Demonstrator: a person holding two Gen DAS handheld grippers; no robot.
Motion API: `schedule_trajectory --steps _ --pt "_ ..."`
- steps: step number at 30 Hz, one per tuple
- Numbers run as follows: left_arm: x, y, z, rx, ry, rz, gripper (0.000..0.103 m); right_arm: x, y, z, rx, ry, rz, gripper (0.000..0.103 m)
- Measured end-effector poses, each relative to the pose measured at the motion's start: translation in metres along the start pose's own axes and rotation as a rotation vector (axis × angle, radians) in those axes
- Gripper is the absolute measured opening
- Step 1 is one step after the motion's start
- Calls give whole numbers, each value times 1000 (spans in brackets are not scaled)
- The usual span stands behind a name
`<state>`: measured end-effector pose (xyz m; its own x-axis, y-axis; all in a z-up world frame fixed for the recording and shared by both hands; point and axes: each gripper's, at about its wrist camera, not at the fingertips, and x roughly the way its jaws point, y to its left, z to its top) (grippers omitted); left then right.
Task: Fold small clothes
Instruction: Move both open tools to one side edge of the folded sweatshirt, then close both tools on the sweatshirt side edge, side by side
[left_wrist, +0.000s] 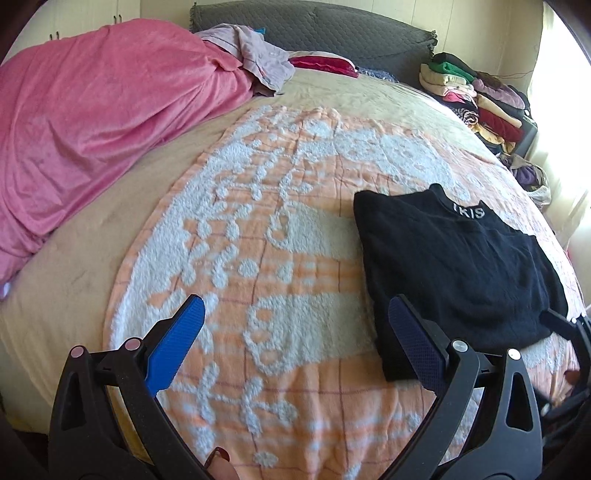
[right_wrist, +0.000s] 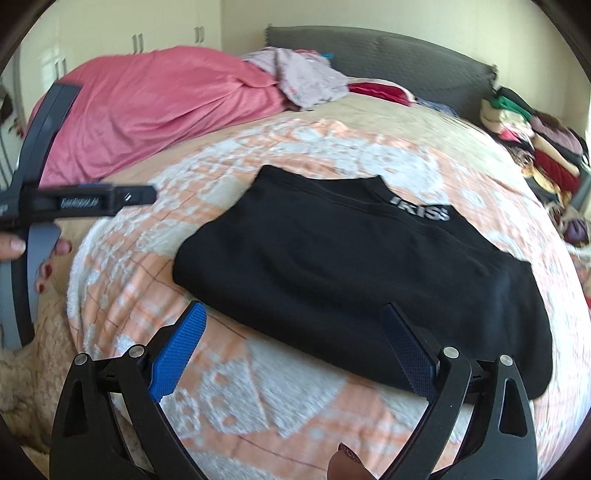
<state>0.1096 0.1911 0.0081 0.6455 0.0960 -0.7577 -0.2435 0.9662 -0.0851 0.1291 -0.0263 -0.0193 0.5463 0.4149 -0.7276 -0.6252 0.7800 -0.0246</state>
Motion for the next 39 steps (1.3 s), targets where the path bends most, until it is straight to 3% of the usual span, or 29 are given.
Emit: schedule_trajectory --steps 12,21,39 --pt "25 -1 35 -1 -4 -1 93 44 45 5 -188 43 -60 95" --pt "50 -6 52 8 22 -1 93 75 52 0 -267 80 -119 95" --pt "100 -28 72 46 88 -4 93 92 44 17 -276 -29 -172 95"
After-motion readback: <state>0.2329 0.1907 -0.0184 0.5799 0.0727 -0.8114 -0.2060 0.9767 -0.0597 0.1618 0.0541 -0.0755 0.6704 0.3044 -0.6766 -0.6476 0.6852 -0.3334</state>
